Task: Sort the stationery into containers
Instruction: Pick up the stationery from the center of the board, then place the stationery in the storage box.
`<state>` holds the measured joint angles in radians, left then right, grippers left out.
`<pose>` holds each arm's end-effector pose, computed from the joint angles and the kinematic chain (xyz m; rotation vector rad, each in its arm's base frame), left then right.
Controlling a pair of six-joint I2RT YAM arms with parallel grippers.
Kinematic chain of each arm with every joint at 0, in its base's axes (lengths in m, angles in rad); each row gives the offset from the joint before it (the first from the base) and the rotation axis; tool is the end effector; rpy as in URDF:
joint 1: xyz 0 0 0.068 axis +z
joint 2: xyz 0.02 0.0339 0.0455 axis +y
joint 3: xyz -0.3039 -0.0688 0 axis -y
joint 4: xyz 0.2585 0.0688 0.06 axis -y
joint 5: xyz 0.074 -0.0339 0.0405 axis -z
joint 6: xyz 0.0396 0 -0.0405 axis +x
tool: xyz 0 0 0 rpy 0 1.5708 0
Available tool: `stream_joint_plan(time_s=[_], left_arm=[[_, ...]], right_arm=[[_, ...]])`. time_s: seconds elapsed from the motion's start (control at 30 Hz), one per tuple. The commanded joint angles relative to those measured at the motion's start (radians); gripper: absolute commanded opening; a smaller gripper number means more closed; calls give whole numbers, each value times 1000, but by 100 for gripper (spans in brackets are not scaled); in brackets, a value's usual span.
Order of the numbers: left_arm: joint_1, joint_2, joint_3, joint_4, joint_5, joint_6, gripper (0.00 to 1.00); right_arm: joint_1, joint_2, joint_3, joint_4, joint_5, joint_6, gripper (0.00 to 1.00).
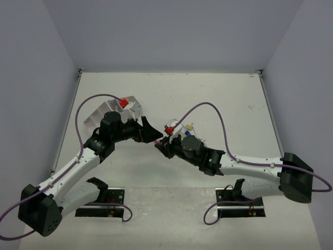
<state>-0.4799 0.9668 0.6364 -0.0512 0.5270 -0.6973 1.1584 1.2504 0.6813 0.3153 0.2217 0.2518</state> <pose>0.1787 -0.1155 0.2962 0.1524 2.1208 -1.2547 0.1216 0.2562 0.2849 -0.6795 1.7655 0.7853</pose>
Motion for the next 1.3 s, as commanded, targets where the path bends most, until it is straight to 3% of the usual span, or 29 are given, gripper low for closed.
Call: stream_joint_plan(time_s=[0.0, 0.07, 0.17, 0.27, 0.4, 0.53, 0.63, 0.67, 0.73, 0.77, 0.8, 0.87, 1.0, 1.13, 1.27], left_arm=[[-44, 31, -17, 257, 160, -96, 88], [-46, 46, -26, 282, 169, -112, 77], [-48, 50, -33, 290, 173, -126, 48], [-48, 47, -34, 290, 172, -131, 40], [-48, 62, -31, 279, 165, -120, 41], [-49, 75, -34, 301, 170, -128, 3], [-49, 72, -18, 272, 128, -113, 0], [-49, 73, 1, 232, 79, -78, 0], [-49, 89, 68, 104, -91, -13, 0], [-49, 109, 113, 47, -214, 33, 0], [-49, 139, 169, -10, -381, 56, 0], [-48, 194, 247, -108, -633, 102, 0], [-18, 379, 435, -136, -1018, 143, 0], [53, 567, 572, -124, -1137, 156, 0], [84, 691, 657, -95, -1170, 169, 0]], right_arm=[[1, -50, -41, 105, 21, -89, 0], [3, -75, -51, 117, 42, -90, 0], [2, -103, -64, 127, 77, -89, 0], [3, -122, -76, 131, 123, -91, 0], [1, -150, -90, 134, 130, -96, 0], [2, -148, -80, 121, 148, -101, 0], [3, -138, -74, 112, 164, -101, 1], [3, -135, -74, 108, 174, -95, 18], [3, -129, -78, 93, 204, -75, 74], [3, -127, -78, 81, 221, -66, 90], [3, -125, -78, 65, 242, -54, 98], [2, -130, -85, 21, 322, -10, 99], [1, -167, -104, -38, 368, 50, 99], [0, -216, -127, -75, 350, 85, 99], [0, -240, -141, -71, 331, 94, 99]])
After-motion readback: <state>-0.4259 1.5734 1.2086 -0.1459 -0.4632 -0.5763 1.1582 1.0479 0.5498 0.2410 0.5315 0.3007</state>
